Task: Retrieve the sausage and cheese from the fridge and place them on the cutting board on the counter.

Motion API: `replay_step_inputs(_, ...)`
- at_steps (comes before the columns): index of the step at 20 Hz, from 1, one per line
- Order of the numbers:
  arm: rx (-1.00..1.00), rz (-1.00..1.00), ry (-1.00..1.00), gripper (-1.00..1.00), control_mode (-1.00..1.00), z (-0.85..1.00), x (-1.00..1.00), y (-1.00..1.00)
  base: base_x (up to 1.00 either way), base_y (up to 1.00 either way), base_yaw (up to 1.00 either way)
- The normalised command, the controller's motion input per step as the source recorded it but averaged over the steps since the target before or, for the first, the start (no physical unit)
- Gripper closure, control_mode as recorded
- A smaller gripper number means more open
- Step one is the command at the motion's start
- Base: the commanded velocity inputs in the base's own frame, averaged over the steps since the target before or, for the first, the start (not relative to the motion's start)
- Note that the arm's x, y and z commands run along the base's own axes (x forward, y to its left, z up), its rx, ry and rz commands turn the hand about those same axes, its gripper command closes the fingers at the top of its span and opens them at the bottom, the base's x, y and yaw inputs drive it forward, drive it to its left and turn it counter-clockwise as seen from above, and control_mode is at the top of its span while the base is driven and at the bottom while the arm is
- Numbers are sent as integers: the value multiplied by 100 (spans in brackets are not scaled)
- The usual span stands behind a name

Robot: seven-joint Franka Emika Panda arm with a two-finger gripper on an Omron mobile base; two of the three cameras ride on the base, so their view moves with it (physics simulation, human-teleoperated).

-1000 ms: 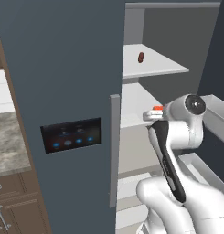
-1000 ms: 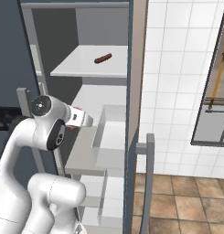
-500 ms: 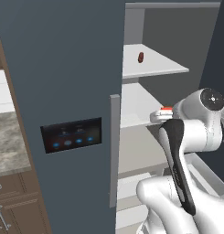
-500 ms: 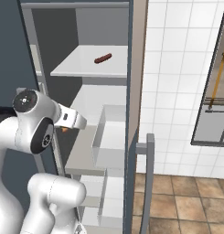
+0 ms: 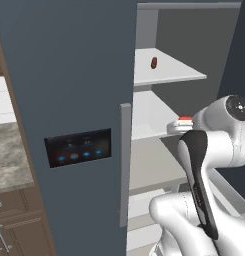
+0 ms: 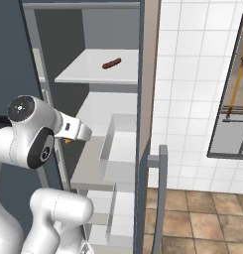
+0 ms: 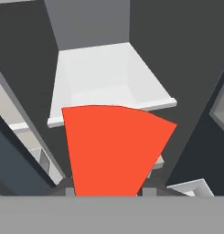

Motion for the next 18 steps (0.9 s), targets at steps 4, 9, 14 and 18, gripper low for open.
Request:
replay_step_inputs(4,0,0,0,100,-100,8,-13,0,0,0,0)
replay_step_inputs(9,0,0,0,100,-100,5,-21,0,0,0,0)
replay_step_inputs(14,0,0,0,100,100,0,0,0,-39,10,4)
replay_step_inputs(18,0,0,0,100,100,0,0,0,-77,41,36)
